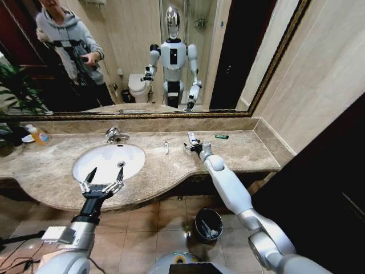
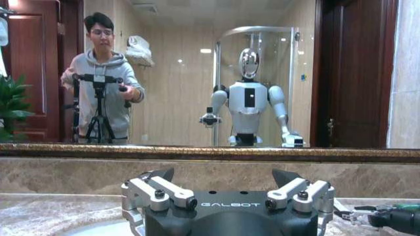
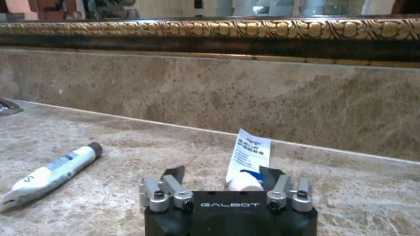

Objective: Pick up the trash from the sink and place it in the trash bin.

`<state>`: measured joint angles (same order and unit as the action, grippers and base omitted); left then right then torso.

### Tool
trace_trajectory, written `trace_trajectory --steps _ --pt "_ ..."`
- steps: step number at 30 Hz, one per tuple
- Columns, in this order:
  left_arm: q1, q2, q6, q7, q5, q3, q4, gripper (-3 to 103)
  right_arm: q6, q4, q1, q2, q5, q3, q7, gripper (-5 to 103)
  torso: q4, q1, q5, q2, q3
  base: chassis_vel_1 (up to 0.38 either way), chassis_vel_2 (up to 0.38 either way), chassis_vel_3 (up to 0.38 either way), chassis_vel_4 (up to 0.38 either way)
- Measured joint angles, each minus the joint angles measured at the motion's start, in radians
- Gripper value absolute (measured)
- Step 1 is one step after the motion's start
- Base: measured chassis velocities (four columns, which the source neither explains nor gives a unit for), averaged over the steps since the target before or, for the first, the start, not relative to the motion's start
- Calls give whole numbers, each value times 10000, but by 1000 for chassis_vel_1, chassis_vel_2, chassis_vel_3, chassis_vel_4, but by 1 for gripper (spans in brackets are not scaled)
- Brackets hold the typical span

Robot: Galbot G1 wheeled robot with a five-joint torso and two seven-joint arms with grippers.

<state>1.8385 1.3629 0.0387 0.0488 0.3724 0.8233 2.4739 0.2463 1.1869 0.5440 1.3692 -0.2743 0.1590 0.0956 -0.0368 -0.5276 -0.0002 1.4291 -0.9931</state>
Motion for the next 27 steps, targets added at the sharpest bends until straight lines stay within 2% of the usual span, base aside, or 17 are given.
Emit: trace_trajectory --steps 1,4,6,7,12,13,14,16,20,22,24,25,27 --pt "0 0 0 0 0 0 0 100 0 0 0 0 0 0 0 80 0 0 0 0 0 0 0 0 0" --pt "0 0 0 0 0 0 0 100 -31 -44 28 -34 -124 63 10 63 0 0 0 0 0 0 0 0 0" --pt "0 0 0 0 0 0 0 100 4 -32 53 -54 -250 65 7 63 0 0 0 0 0 0 0 0 0" --pt "0 0 0 0 0 0 0 100 31 -15 96 -80 -328 82 4 52 0 0 1 0 0 0 0 0 0" --pt "0 0 0 0 0 0 0 100 -10 34 182 -178 -247 134 57 42 1 1 0 0 0 0 0 0 0" --pt "0 0 0 0 0 0 0 100 -28 65 208 -209 -246 145 76 31 1 0 1 0 0 0 0 0 0" --pt "0 0 0 0 0 0 0 100 -37 101 226 -231 -252 163 79 27 0 0 1 0 0 0 0 0 0" --pt "0 0 0 0 0 0 0 100 -45 138 244 -252 -265 180 80 27 0 0 1 0 0 0 0 0 0" --pt "0 0 0 0 0 0 0 100 -84 542 419 -432 -415 272 76 13 0 0 3 0 0 0 0 0 0" --pt "0 0 0 0 0 -1 0 100 -95 602 447 -458 -430 283 76 13 0 0 4 0 -1 0 0 0 0" --pt "0 0 0 0 0 0 0 100 -158 941 579 -605 -530 356 76 9 -1 0 2 0 0 0 0 0 0" --pt "0 0 0 0 0 0 0 100 -175 1350 764 -784 -684 434 69 2 0 0 2 0 0 0 0 0 0" --pt "0 0 0 0 0 0 0 100 -167 1894 1015 -1026 -910 543 46 1 0 0 3 0 0 0 0 0 0"
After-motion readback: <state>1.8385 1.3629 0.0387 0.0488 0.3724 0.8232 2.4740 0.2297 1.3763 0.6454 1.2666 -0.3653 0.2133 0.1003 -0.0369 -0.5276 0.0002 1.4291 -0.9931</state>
